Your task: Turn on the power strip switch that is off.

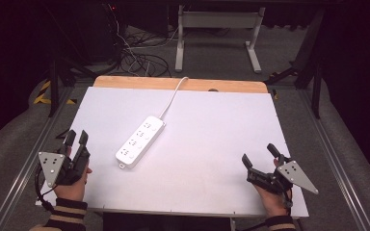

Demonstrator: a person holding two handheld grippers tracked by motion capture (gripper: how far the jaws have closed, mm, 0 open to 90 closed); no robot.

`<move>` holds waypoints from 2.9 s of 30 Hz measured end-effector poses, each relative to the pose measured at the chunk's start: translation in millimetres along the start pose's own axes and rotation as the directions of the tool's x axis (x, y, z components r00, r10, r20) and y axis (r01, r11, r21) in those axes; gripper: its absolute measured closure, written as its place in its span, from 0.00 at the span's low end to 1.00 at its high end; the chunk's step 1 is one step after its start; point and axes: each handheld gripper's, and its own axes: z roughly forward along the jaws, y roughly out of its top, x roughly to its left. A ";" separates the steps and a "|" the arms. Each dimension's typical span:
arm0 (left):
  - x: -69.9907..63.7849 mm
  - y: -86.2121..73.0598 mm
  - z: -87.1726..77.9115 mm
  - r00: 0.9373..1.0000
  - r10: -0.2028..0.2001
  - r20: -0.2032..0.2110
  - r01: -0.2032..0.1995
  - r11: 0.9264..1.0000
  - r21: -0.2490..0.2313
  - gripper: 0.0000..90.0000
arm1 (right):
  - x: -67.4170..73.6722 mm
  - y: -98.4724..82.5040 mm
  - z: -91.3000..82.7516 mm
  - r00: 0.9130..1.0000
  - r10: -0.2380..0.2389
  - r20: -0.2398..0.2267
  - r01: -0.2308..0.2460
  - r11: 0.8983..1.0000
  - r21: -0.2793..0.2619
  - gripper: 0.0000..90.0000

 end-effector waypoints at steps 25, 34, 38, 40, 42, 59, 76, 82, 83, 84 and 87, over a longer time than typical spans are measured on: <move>-55.1 76.7 73.4 0.914 0.227 0.335 -0.314 0.920 0.235 1.00 | -3.9 5.5 -1.8 0.997 0.070 -0.031 -0.068 0.995 0.067 0.17; -100.8 70.5 110.9 0.885 0.245 0.396 -0.390 0.855 0.341 1.00 | -3.0 11.6 -7.7 0.998 0.056 -0.005 -0.056 0.997 -0.049 0.04; -112.9 54.2 124.2 0.861 0.274 0.427 -0.454 0.794 0.405 1.00 | -3.9 11.5 -8.2 0.998 0.058 0.017 -0.057 0.997 -0.046 0.03; -118.1 44.9 133.3 0.848 0.258 0.464 -0.476 0.755 0.450 1.00 | -3.5 11.2 -7.6 0.998 0.062 0.009 -0.062 0.998 -0.030 0.04; -124.0 34.1 143.1 0.830 0.250 0.499 -0.509 0.705 0.494 1.00 | -2.9 10.9 -6.7 0.998 0.062 -0.005 -0.062 0.998 -0.019 0.04; -134.0 -19.6 192.9 0.847 0.136 0.514 -0.510 0.484 0.711 1.00 | -2.5 10.1 -3.8 0.997 0.077 -0.032 -0.076 0.997 0.012 0.06; -133.7 -22.9 195.8 0.871 0.065 0.487 -0.450 0.501 0.739 1.00 | 1.5 10.0 -4.6 0.997 0.069 -0.029 -0.068 0.997 0.031 0.08; -134.8 -23.5 195.2 0.874 0.073 0.481 -0.449 0.499 0.741 1.00 | 2.5 10.4 -5.3 0.997 0.067 -0.026 -0.067 0.997 0.029 0.08; -134.8 -23.5 195.2 0.874 0.073 0.481 -0.449 0.499 0.741 1.00 | 2.8 10.3 -5.0 0.997 0.068 -0.026 -0.067 0.997 0.030 0.08; -135.2 -23.7 194.9 0.877 0.074 0.475 -0.444 0.501 0.743 1.00 | 3.1 10.2 -4.9 0.997 0.067 -0.025 -0.066 0.997 0.030 0.08; -134.8 -24.5 194.8 0.877 0.068 0.476 -0.442 0.504 0.742 1.00 | 4.0 10.3 -4.9 0.997 0.068 -0.030 -0.068 0.997 0.031 0.08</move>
